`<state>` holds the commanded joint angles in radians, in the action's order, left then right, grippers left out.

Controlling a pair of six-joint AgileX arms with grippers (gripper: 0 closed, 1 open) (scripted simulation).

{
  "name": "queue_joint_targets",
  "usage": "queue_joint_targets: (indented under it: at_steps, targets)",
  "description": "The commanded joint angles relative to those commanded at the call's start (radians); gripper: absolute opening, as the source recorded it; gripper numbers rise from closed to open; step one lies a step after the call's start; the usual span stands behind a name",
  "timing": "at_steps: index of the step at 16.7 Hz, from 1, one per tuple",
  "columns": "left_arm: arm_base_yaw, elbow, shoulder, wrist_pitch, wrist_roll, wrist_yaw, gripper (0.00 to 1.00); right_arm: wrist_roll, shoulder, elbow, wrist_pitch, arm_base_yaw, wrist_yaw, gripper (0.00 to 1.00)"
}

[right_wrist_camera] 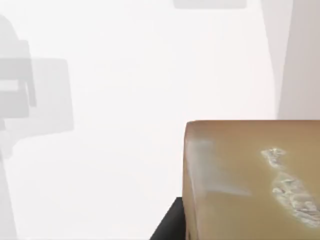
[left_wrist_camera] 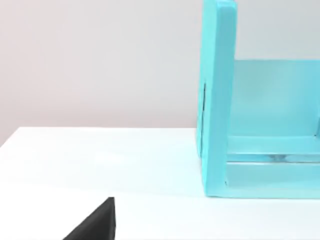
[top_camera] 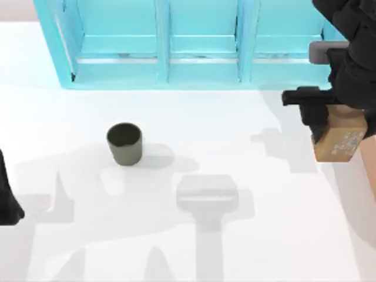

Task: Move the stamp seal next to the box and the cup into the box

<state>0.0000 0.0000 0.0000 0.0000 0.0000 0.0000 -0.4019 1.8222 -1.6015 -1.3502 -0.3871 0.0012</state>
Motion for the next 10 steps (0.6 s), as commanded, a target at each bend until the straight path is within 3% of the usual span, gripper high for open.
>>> queue_joint_targets:
  at_steps: [4,10]
  targets:
    - [0.0,0.0,0.0,0.0,0.0,0.0,1.0,0.081,0.145,-0.172,-0.025,0.084,0.0,0.0]
    - [0.0,0.0,0.0,0.0,0.0,0.0,1.0,0.092,0.164,-0.188,-0.022,0.092,0.0,0.0]
